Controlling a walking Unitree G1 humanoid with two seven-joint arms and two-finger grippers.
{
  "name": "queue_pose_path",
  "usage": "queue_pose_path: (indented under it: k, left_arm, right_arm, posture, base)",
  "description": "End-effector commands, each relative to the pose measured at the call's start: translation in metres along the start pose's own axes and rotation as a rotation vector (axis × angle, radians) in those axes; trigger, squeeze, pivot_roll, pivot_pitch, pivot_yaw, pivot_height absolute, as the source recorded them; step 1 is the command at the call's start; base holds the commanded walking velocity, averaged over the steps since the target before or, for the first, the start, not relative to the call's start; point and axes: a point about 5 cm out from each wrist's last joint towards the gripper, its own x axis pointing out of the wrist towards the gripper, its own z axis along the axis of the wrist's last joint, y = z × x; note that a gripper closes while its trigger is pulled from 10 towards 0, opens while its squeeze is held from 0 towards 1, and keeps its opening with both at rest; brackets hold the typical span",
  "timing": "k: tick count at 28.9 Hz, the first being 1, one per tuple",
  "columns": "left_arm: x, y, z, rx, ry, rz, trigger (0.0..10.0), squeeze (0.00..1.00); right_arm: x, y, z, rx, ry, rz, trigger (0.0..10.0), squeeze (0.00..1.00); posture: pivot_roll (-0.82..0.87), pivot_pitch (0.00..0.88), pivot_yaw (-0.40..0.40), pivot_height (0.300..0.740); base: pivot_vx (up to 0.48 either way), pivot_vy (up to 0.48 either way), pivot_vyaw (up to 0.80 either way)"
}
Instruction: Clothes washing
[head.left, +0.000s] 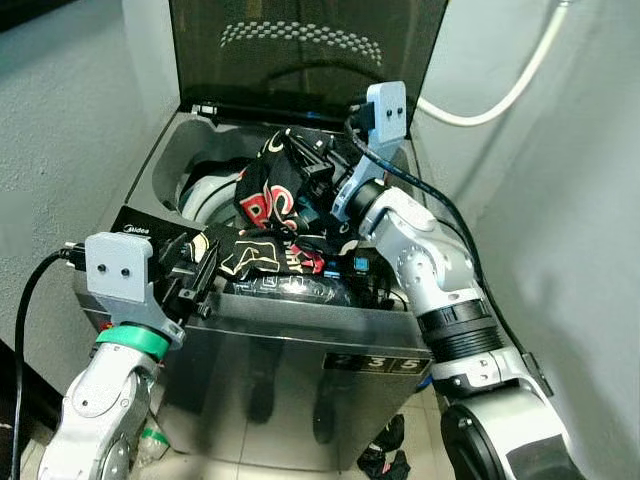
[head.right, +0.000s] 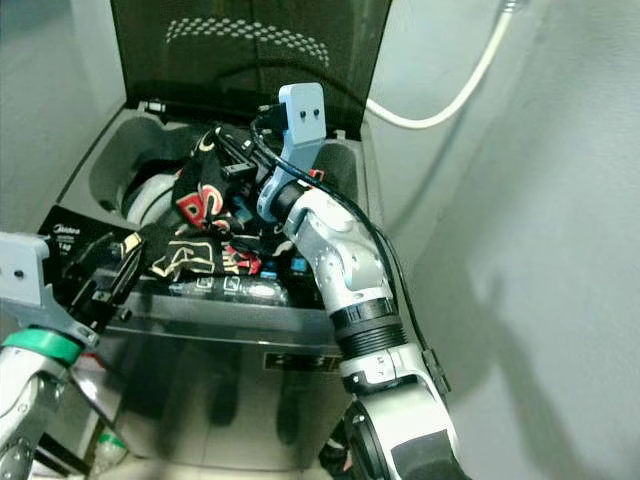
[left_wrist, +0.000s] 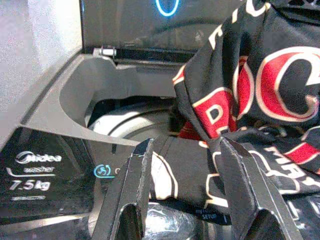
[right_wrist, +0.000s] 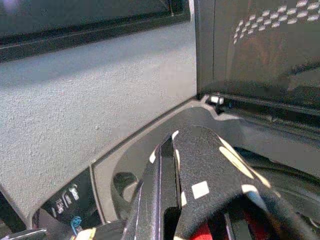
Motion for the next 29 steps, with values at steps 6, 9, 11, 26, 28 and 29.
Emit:
queue_pose_path:
  k: [6,9,11,26,28,29]
  left_arm:
    - [0.001,-0.001,0.001,0.011,-0.003,0.004,10.0,0.00]
    - [0.005,-0.002,0.000,0.015,-0.001,-0.017,10.0,0.00]
    - [0.006,-0.003,0.000,0.015,-0.001,-0.023,10.0,0.00]
    - [0.010,-0.005,0.000,0.018,-0.002,-0.038,10.0,0.00]
    - [0.011,-0.004,0.001,0.021,-0.004,-0.041,10.0,0.00]
    - [0.012,-0.004,0.002,0.024,-0.005,-0.044,10.0,0.00]
  right_arm:
    - [0.030,0.010,0.046,-0.092,-0.055,0.091,10.0,0.00]
    - [0.048,0.017,0.141,-0.086,-0.351,0.064,10.0,0.00]
    - [0.047,0.018,0.168,-0.055,-0.444,0.035,10.0,0.00]
    - [0.065,0.032,0.119,-0.147,-0.069,0.239,10.0,0.00]
    - [0.064,0.032,0.084,-0.143,0.056,0.281,10.0,0.00]
    - [0.062,0.030,0.052,-0.158,0.165,0.307,10.0,0.00]
  posture:
    - [0.12,0.005,-0.060,0.740]
    - [0.11,0.006,-0.047,0.740]
    - [0.11,0.006,-0.047,0.740]
    - [0.11,0.000,-0.033,0.740]
    - [0.11,0.000,-0.027,0.740]
    - [0.11,0.000,-0.021,0.740]
  base:
    - [0.000,0.000,0.00]
    - [0.000,0.000,0.00]
    - [0.000,0.000,0.00]
    - [0.000,0.000,0.00]
    - [0.000,0.000,0.00]
    - [0.000,0.000,0.00]
